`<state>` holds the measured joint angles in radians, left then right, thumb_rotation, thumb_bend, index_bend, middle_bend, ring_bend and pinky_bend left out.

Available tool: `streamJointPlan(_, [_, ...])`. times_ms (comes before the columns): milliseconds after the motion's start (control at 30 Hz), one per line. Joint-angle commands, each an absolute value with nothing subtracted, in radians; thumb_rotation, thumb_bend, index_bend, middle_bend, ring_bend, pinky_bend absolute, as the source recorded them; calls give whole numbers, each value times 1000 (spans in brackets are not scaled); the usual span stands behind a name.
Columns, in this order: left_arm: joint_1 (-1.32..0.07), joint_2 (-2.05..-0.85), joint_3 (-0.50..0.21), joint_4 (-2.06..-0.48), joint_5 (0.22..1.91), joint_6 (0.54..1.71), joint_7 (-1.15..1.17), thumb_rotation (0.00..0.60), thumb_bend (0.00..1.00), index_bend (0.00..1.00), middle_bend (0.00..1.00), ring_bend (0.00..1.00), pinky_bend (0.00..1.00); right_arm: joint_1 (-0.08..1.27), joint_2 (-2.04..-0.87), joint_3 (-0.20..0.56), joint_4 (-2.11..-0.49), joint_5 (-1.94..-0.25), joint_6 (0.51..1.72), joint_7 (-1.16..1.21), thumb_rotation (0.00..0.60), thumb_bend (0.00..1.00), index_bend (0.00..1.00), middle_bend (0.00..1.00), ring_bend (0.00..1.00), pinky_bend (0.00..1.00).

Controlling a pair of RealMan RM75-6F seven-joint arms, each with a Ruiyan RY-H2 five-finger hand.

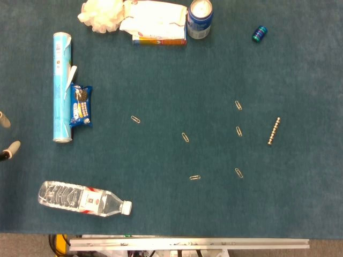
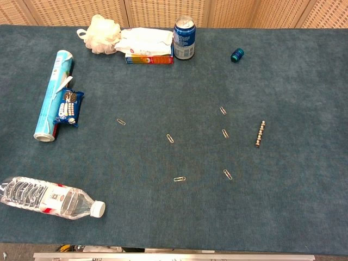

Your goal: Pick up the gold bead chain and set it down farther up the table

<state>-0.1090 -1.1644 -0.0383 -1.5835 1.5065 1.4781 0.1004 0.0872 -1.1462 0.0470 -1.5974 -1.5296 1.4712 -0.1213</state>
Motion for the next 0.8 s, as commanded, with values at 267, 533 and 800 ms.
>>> streamJointPlan(267, [-86, -1156, -33, -1592, 1504, 1507, 103, 600, 137, 496, 447, 327, 505, 120, -1149, 46, -1602, -1537, 1422, -142, 600, 91, 318, 129, 48, 222])
streamJointPlan(533, [-73, -1152, -28, -1594, 1497, 1515, 111, 600, 138, 495, 447, 327, 506, 152, -1150, 41, -1606, -1551, 1381, -184, 600, 92, 318, 128, 48, 222])
streamJointPlan(800, [-63, -1150, -27, -1598, 1501, 1528, 114, 600, 137, 496, 447, 327, 506, 244, -1113, 10, -1553, -1654, 1274, -153, 600, 165, 318, 177, 62, 222])
